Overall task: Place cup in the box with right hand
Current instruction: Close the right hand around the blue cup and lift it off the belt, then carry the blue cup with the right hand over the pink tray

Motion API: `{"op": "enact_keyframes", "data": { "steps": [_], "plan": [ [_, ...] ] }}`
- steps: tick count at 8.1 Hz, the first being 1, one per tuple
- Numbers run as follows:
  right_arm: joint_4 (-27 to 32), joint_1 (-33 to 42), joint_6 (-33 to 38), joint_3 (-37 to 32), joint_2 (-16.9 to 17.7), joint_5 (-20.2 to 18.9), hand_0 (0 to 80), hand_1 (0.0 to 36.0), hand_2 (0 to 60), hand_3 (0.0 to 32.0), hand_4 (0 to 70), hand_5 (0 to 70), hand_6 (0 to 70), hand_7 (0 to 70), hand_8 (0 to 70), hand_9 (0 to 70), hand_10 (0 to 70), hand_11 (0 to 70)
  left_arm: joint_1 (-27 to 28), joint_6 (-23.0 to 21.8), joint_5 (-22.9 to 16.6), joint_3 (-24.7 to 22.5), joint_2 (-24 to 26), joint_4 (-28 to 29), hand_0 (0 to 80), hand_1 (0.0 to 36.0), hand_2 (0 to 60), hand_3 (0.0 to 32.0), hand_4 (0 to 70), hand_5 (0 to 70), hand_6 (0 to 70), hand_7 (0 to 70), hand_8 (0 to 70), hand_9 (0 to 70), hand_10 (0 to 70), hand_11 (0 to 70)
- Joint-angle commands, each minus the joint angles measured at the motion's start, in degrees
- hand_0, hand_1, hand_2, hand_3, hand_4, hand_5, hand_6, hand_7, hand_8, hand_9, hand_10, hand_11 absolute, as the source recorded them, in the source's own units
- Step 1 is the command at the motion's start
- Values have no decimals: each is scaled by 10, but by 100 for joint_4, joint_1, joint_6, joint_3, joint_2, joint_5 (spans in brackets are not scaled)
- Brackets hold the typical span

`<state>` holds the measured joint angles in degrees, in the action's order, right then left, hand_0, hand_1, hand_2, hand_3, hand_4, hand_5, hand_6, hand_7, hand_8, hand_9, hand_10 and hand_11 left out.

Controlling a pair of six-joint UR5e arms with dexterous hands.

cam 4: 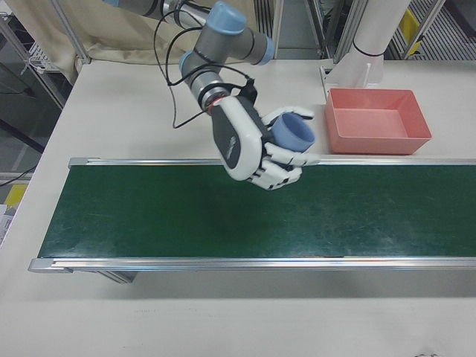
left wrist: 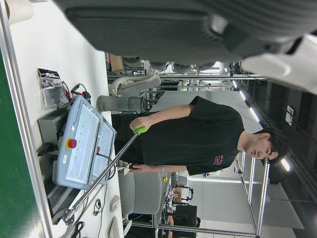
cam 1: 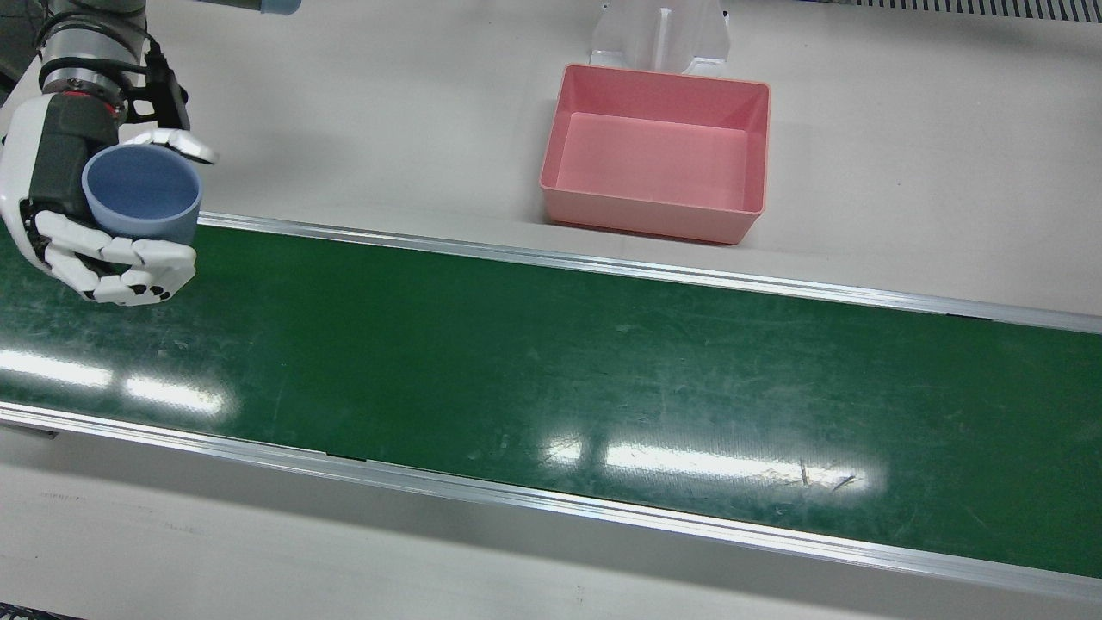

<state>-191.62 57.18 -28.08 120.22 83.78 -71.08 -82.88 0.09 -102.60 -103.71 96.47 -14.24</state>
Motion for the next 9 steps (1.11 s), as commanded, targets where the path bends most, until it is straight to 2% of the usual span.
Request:
{"op": "enact_keyframes", "data": {
  "steps": [1, 2, 3, 4, 5, 6, 7, 8, 9],
  "plan": [
    [-674, -1853, -1073, 1809, -300, 944, 468, 250, 600, 0, 405, 138, 410, 700, 610, 700, 435, 617, 0, 0, 3, 0, 3, 0, 0, 0, 0, 0, 0, 0, 0, 0, 0, 0, 0, 0],
    [-666, -2791, -1694, 1977, -310, 1173, 480, 216, 588, 0, 400, 138, 410, 700, 610, 700, 437, 620, 0, 0, -6, 0, 3, 0, 0, 0, 0, 0, 0, 0, 0, 0, 0, 0, 0, 0],
    [-631, -3601, -2284, 2127, -371, 1453, 487, 156, 427, 0, 411, 133, 406, 700, 605, 700, 431, 610, 0, 0, -6, 0, -5, -8, 0, 0, 0, 0, 0, 0, 0, 0, 0, 0, 0, 0],
    [-613, -4349, -2751, 2146, -563, 1604, 467, 121, 349, 0, 388, 118, 393, 700, 571, 700, 409, 576, 0, 0, 3, 0, 3, -8, 0, 0, 0, 0, 0, 0, 0, 0, 0, 0, 0, 0],
    [-587, -4800, -3060, 2102, -600, 1623, 464, 84, 216, 0, 360, 101, 338, 700, 499, 700, 353, 502, 0, 0, 3, 0, 3, -8, 0, 0, 0, 0, 0, 0, 0, 0, 0, 0, 0, 0],
    [-500, -5039, -3107, 2067, -591, 1614, 440, 95, 200, 0, 202, 66, 185, 700, 241, 445, 197, 294, 0, 0, 3, 0, -5, 0, 0, 0, 0, 0, 0, 0, 0, 0, 0, 0, 0, 0],
    [-420, -5155, -3116, 2032, -582, 1614, 456, 73, 77, 0, 155, 35, 58, 196, 10, 50, 71, 115, 0, 0, 3, 0, 3, 0, 0, 0, 0, 0, 0, 0, 0, 0, 0, 0, 0, 0],
    [-411, -5182, -3116, 2032, -582, 1614, 435, 82, 125, 0, 137, 26, 29, 78, 0, 1, 31, 57, 0, 0, 3, 0, 3, 0, 0, 0, 0, 0, 0, 0, 0, 0, 0, 0, 0, 0],
    [-411, -5234, -3124, 2032, -574, 1614, 402, 99, 209, 0, 115, 25, 34, 105, 0, 7, 25, 48, 0, 0, 3, 0, -5, 0, 0, 0, 0, 0, 0, 0, 0, 0, 0, 0, 0, 0]
  ]
}}
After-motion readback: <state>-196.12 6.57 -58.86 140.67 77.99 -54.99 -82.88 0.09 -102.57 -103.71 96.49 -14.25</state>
